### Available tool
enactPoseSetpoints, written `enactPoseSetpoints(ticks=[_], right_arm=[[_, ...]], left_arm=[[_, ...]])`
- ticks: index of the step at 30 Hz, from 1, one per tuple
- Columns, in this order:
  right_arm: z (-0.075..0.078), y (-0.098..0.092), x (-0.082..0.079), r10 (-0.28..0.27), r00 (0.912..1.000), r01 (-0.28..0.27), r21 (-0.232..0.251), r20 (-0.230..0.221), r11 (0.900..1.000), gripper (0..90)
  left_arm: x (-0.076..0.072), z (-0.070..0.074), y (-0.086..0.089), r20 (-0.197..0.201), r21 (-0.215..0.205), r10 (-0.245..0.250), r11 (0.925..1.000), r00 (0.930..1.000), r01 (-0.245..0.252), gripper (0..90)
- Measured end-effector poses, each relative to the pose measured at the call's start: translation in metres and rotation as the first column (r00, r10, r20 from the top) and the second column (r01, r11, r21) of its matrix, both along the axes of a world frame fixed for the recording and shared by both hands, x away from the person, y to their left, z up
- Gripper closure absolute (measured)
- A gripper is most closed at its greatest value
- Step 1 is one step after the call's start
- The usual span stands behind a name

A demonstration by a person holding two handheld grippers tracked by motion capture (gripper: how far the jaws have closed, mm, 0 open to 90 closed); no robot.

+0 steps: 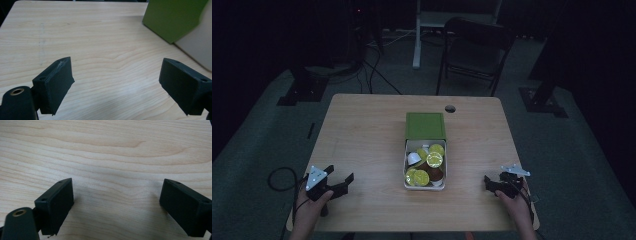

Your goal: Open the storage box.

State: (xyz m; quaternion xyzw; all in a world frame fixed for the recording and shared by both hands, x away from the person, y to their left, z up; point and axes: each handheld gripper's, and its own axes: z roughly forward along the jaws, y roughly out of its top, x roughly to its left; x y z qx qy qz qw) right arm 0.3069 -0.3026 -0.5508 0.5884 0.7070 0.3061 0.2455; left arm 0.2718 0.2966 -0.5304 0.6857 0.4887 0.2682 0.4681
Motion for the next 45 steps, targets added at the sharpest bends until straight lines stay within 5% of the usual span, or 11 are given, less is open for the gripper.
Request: enactPoseSetpoints(ticks=[14, 25, 30, 45], right_arm=[[0.000, 0.000, 0.001, -0.001, 1.0000, 0.001, 0.001, -0.002, 1.000, 11.2], [0.000, 0.000, 0.001, -0.001, 1.0000, 0.001, 0.001, -0.002, 1.000, 11.2], [0.000, 0.000, 0.001, -0.001, 1.0000, 0.001, 0.001, -0.002, 1.000, 11.2], [0.000, 0.000, 0.001, 0.000, 1.0000, 0.000, 0.001, -0.002, 1.000, 11.2]], left_arm=[[-0.001, -0.008, 0.011, -0.093, 0.076, 0.093, 0.9934, 0.9912, -0.086, 14.7], [0.005, -0.011, 0.006, -0.174, 0.159, 0.075, 0.9862, 0.9819, -0.047, 14.7], [0.009, -0.015, 0.001, -0.281, 0.219, 0.047, 0.9755, 0.9586, 0.016, 14.5], [0.012, -0.015, -0.004, -0.292, 0.222, 0.060, 0.9751, 0.9546, 0.007, 9.3]])
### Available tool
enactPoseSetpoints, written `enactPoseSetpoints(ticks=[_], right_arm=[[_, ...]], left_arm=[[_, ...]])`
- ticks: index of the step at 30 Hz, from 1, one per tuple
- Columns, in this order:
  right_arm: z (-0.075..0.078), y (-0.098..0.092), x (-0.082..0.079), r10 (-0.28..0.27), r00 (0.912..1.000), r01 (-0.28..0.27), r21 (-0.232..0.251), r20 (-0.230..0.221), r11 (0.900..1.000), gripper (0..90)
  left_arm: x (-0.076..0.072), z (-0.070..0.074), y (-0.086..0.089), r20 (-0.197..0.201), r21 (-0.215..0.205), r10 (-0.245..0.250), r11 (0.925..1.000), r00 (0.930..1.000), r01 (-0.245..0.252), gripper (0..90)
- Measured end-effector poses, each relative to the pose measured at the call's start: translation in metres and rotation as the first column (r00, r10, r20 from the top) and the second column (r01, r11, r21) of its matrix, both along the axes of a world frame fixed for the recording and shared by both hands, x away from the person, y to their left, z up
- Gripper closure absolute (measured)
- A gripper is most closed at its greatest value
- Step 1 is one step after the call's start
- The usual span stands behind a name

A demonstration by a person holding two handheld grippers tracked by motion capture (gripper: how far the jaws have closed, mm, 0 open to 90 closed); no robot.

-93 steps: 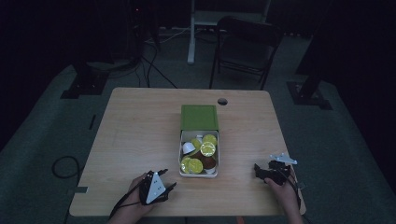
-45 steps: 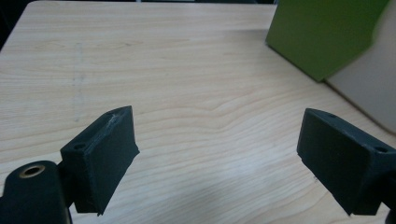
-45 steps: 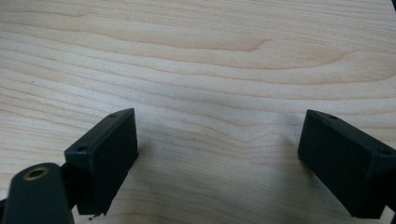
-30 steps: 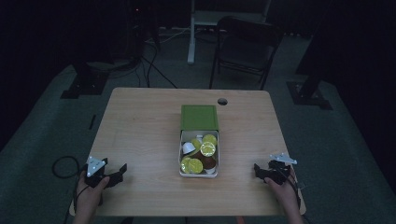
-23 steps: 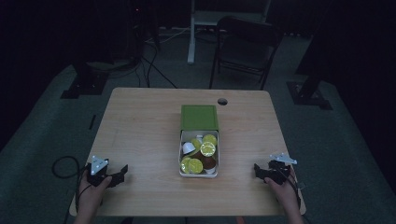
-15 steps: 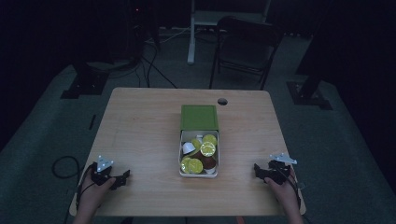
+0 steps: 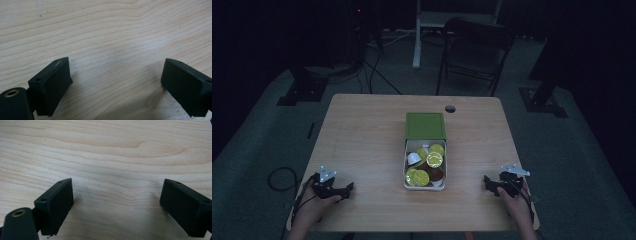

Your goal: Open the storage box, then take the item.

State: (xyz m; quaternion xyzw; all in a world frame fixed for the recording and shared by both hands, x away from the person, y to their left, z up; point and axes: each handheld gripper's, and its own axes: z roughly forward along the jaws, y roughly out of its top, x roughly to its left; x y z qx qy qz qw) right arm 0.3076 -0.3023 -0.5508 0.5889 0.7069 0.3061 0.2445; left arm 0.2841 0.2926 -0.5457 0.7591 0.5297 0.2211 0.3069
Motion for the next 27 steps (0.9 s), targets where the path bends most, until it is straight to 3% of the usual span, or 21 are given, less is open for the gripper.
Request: enactPoseSetpoints(ticks=[16, 27], right_arm=[[0.006, 0.006, -0.006, -0.010, 0.9997, 0.011, 0.010, -0.023, 1.000, 13.0], [0.033, 0.021, -0.015, 0.016, 0.9995, -0.017, 0.025, 0.027, 1.000, 13.0]], left_arm=[[0.001, 0.000, 0.000, -0.001, 0.003, 0.002, 1.0000, 1.0000, -0.002, 8.6], [0.001, 0.000, 0.000, 0.000, 0.002, 0.002, 1.0000, 1.0000, -0.002, 8.5]])
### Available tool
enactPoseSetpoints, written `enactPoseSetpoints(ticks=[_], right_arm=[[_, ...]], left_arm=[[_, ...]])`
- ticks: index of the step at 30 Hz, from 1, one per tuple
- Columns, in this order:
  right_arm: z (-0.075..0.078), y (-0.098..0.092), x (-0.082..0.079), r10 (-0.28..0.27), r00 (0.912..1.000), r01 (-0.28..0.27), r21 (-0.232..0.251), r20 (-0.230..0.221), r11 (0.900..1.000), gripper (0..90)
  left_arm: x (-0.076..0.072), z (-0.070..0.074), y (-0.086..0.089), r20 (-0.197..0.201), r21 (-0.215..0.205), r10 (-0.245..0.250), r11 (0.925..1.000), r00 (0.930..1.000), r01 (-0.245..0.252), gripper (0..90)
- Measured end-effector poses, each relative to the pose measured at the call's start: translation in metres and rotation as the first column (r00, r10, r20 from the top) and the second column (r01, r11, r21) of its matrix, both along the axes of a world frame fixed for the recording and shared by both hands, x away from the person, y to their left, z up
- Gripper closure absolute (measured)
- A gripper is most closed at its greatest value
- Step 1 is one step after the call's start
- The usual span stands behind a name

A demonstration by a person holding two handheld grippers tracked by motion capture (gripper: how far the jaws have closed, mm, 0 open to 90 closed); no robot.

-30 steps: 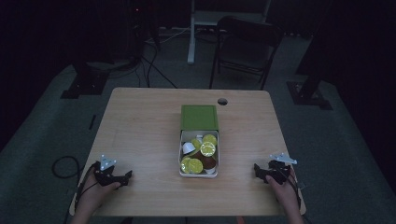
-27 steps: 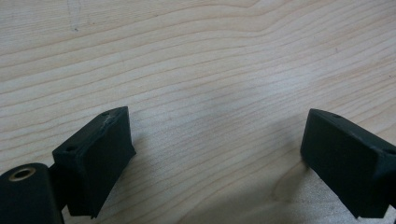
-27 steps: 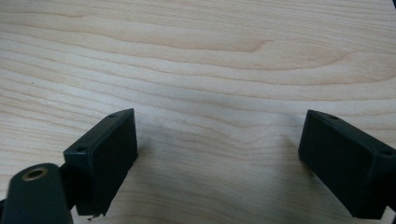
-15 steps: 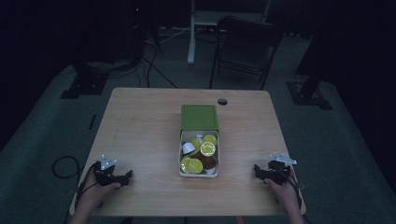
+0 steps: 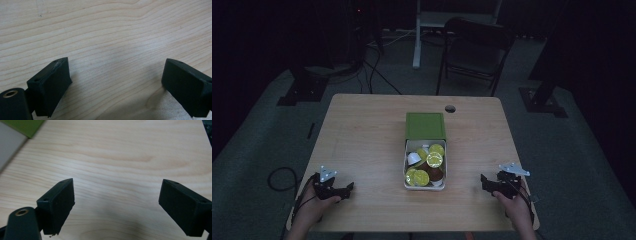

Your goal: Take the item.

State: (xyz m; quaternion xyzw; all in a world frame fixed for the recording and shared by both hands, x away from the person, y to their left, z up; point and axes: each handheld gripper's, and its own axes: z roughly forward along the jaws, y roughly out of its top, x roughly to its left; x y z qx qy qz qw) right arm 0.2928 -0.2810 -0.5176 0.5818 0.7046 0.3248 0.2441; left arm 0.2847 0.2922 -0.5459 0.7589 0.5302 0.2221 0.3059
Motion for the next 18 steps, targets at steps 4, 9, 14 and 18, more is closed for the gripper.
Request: enactPoseSetpoints(ticks=[4, 9, 14, 18], right_arm=[[0.013, 0.010, -0.002, 0.036, 0.9987, -0.036, 0.006, 0.035, 0.999, 13.0], [0.029, 0.025, -0.005, 0.086, 0.9940, -0.089, 0.032, 0.067, 0.996, 13.0], [0.045, 0.041, -0.008, 0.122, 0.9878, -0.127, 0.043, 0.096, 0.991, 13.3], [0.056, 0.052, -0.010, 0.161, 0.9801, -0.166, 0.037, 0.116, 0.985, 13.3]], left_arm=[[0.000, 0.000, 0.000, 0.000, 0.001, 0.000, 1.0000, 1.0000, 0.000, 8.5], [0.000, 0.000, 0.000, 0.000, 0.001, 0.000, 1.0000, 1.0000, 0.000, 8.5], [0.000, 0.000, 0.000, 0.000, 0.000, 0.000, 1.0000, 1.0000, 0.000, 8.5], [0.000, 0.000, 0.000, 0.002, -0.002, 0.001, 1.0000, 1.0000, -0.001, 8.5]])
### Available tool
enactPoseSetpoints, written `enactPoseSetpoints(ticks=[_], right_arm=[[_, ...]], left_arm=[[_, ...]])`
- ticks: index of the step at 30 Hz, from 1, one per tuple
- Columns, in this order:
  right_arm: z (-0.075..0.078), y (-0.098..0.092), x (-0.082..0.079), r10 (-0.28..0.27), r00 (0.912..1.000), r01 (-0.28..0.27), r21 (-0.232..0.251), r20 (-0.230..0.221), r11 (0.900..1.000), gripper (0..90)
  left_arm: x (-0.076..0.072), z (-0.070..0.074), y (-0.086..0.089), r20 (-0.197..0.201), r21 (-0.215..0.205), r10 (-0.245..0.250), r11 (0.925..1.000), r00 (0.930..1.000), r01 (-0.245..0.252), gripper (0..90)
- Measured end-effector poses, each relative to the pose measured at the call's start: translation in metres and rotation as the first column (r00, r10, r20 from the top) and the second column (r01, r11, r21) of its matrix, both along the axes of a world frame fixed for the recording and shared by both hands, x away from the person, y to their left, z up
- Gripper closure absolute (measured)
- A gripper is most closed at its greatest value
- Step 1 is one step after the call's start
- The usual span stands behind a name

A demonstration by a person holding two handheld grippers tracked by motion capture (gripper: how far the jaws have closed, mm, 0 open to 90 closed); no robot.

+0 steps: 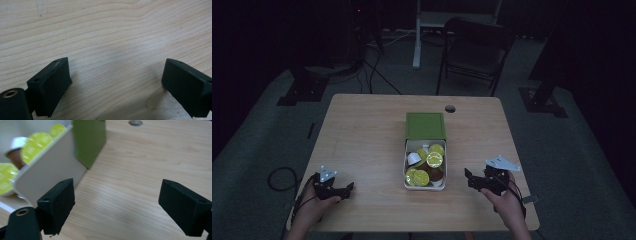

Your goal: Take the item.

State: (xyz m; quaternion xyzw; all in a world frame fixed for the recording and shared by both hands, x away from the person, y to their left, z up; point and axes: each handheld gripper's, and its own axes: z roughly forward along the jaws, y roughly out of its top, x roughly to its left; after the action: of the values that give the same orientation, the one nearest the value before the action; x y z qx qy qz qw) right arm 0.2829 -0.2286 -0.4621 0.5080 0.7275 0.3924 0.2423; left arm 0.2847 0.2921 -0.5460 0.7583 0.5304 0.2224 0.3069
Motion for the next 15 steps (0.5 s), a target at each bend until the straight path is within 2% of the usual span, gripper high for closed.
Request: enactPoseSetpoints(ticks=[6, 15], right_arm=[[0.012, 0.015, -0.003, 0.046, 0.9988, -0.046, 0.004, 0.020, 0.999, 13.5], [0.027, 0.037, -0.009, 0.121, 0.9911, -0.121, 0.007, 0.056, 0.993, 13.7]], left_arm=[[0.000, 0.000, 0.000, -0.002, 0.003, -0.002, 1.0000, 1.0000, 0.002, 8.5], [0.000, 0.000, 0.000, -0.002, 0.003, -0.002, 1.0000, 1.0000, 0.002, 8.5]])
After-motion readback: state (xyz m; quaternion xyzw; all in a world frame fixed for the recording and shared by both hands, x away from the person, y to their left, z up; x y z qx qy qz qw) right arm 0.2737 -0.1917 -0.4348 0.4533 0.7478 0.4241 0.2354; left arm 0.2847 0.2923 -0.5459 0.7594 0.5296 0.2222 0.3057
